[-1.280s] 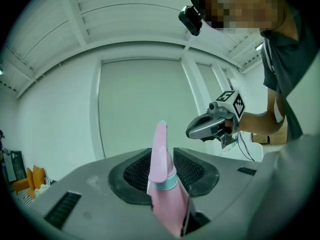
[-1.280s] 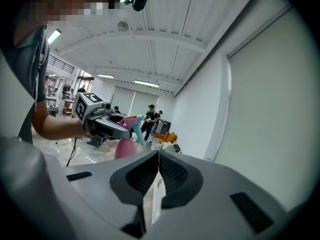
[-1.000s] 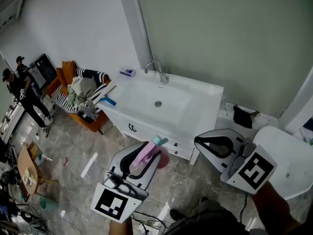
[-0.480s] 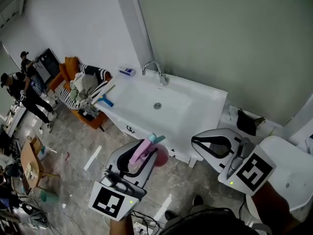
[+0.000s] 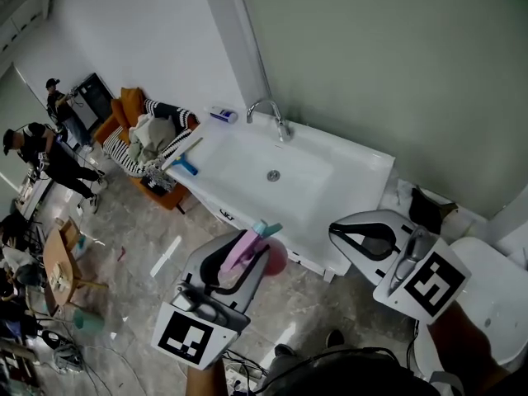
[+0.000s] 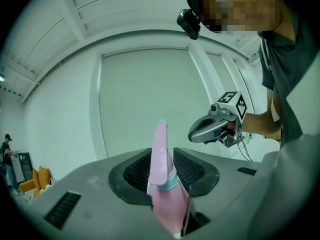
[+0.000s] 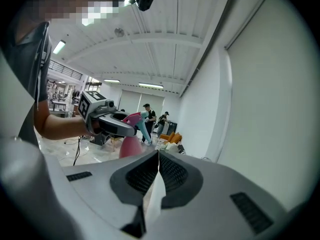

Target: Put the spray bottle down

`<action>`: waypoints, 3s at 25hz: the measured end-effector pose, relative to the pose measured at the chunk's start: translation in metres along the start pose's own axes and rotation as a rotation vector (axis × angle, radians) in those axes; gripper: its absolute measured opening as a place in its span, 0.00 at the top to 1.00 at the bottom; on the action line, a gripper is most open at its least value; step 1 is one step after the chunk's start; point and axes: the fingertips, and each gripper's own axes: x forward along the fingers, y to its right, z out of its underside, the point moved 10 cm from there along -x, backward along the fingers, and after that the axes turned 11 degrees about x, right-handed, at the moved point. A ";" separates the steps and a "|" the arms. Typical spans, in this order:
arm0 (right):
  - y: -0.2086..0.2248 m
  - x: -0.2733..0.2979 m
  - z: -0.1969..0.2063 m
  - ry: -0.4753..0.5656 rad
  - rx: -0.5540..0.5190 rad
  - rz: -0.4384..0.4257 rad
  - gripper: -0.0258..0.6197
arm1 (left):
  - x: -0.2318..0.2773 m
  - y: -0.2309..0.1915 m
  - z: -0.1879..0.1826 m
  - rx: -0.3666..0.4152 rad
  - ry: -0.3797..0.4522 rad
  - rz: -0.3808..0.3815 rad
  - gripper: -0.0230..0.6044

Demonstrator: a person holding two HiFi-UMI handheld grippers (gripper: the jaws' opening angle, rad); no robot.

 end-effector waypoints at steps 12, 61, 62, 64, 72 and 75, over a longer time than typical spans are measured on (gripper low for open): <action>-0.024 0.040 -0.009 -0.026 0.047 0.103 0.95 | -0.017 -0.049 0.027 -0.021 0.041 0.080 0.76; 0.020 0.113 -0.006 -0.017 0.080 0.088 0.95 | 0.004 -0.114 0.061 -0.029 0.008 0.079 0.76; 0.025 0.112 -0.005 -0.015 0.084 0.083 0.95 | 0.008 -0.113 0.060 -0.032 -0.001 0.073 0.76; 0.037 0.107 -0.003 -0.009 0.085 0.076 0.95 | 0.017 -0.110 0.057 -0.030 -0.012 0.060 0.76; 0.078 0.095 0.004 -0.008 0.077 0.046 0.95 | 0.051 -0.101 0.049 -0.030 -0.035 0.028 0.76; 0.087 0.091 0.007 -0.003 0.077 0.038 0.95 | 0.060 -0.097 0.046 -0.024 -0.035 0.025 0.76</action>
